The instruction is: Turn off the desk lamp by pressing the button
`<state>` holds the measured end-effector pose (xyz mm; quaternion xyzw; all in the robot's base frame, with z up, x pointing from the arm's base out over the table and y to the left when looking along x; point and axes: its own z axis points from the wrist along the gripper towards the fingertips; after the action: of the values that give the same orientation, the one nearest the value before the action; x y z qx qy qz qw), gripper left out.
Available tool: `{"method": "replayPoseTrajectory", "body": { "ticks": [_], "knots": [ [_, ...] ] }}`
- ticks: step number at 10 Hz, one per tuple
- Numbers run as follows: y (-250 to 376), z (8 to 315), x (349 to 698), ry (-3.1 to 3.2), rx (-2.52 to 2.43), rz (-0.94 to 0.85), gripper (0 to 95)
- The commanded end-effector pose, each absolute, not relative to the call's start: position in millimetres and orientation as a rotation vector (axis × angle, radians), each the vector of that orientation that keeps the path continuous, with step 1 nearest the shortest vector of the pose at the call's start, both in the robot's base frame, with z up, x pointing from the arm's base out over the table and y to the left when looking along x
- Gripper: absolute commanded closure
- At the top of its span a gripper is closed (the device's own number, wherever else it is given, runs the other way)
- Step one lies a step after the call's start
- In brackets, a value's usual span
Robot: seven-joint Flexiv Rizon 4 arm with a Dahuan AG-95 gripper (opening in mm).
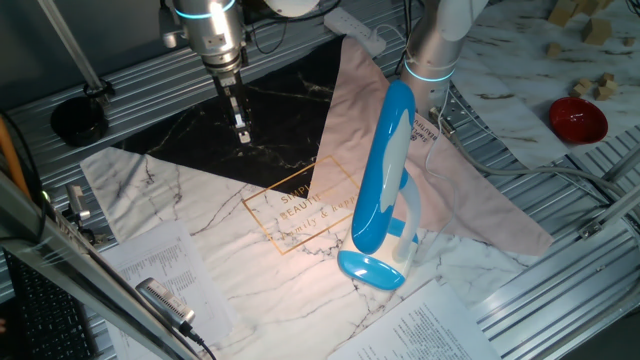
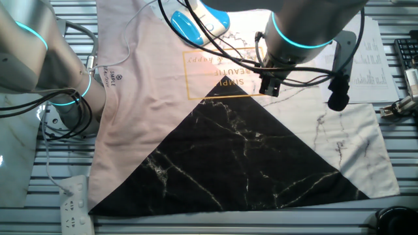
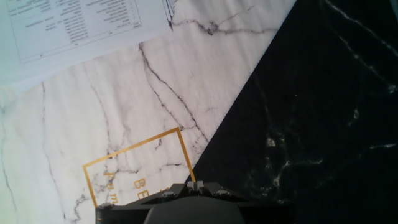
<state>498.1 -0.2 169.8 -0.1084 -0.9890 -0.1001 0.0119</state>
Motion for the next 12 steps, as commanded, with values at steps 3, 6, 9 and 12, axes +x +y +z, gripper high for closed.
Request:
{"method": "replayPoseTrajectory", "body": {
  "ticks": [3,6,9,12],
  "knots": [
    [0,170,498,-3.063,-0.284,-0.445,95.0],
    [2,174,496,-2.998,-0.298,-0.689,95.0],
    [18,174,496,-2.987,-0.308,-0.734,95.0],
    [23,173,496,-2.978,-0.312,-0.772,95.0]
  ]
}}
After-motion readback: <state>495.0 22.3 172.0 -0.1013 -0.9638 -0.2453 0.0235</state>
